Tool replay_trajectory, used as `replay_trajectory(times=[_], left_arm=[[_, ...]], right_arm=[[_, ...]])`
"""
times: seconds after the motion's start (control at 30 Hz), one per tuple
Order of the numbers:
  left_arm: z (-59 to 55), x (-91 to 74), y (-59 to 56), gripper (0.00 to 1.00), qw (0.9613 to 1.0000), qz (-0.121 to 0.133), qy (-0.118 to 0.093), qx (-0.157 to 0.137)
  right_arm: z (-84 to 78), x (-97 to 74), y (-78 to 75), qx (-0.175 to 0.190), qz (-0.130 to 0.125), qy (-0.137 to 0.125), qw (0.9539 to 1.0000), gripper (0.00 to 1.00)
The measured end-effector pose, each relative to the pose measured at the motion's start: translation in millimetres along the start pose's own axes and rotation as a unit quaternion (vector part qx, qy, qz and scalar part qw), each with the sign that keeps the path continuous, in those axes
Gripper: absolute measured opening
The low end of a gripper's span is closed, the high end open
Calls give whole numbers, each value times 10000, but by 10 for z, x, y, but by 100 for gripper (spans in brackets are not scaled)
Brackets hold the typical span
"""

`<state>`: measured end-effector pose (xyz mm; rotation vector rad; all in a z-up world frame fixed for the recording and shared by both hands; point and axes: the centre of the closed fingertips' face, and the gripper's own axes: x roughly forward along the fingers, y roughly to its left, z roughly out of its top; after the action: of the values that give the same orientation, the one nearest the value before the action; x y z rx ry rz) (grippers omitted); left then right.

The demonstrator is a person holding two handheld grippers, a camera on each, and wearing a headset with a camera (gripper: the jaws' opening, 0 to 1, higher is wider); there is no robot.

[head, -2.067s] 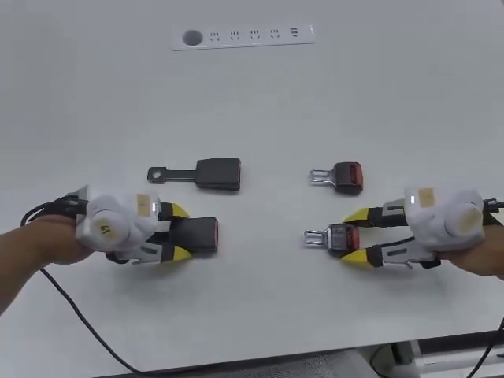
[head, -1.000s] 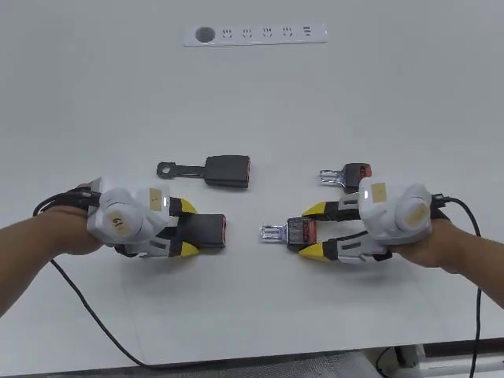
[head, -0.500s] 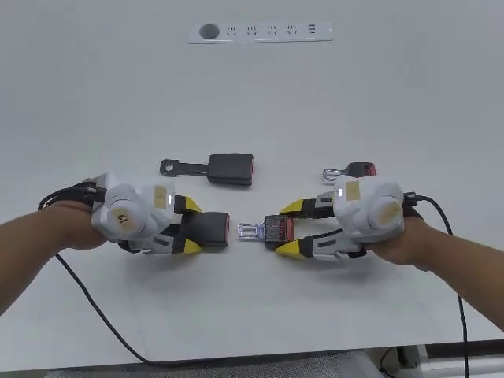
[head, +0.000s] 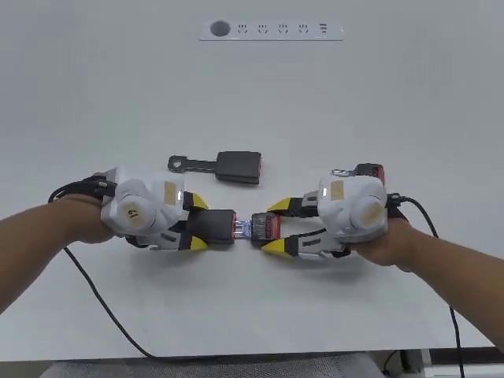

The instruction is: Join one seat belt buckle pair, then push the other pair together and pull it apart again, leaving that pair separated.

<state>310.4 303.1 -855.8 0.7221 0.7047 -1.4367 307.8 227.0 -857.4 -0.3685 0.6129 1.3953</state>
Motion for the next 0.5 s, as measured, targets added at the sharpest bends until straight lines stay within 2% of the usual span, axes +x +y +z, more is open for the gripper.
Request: replay_trajectory(times=[0.1,0.5], left_arm=[[-3,0,0,34,10000,1,-35,-13],[-1,19,6,34,9999,-79,50,64]], right_arm=[[1,-1,5,3,6,10,10000,34],[65,86,17,48,-24,13,10000,34]])
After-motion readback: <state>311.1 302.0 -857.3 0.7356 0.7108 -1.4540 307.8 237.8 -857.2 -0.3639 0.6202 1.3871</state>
